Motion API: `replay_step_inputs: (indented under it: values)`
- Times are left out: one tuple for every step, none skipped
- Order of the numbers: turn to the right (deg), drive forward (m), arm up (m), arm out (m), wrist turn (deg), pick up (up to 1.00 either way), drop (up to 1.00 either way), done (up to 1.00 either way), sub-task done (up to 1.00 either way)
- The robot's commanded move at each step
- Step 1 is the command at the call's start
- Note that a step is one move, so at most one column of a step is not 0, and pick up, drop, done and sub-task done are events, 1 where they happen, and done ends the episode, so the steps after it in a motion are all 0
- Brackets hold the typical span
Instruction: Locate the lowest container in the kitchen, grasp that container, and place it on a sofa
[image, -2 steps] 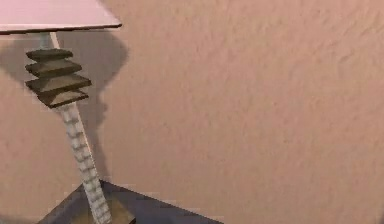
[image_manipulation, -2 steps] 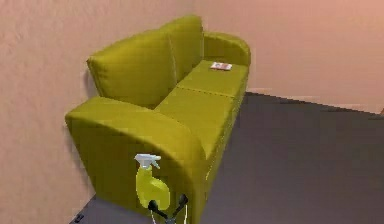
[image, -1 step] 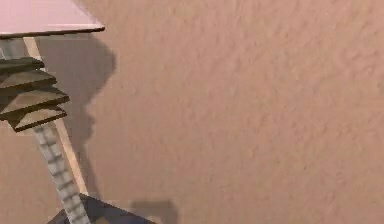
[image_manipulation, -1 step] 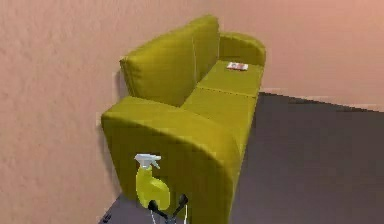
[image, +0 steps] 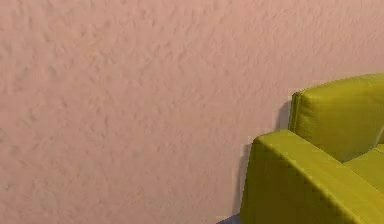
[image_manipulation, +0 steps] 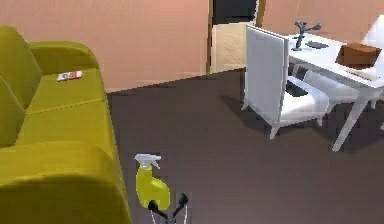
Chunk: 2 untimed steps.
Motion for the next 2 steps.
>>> replay_step_inputs:
  values:
    - [9.0, 0.00, 0.00, 0.00, 0.0, 0.00, 0.00, 0.00, 0.00]
    - [0.0, 0.40, 0.00, 0.00, 0.0, 0.00, 0.00, 0.00, 0.00]
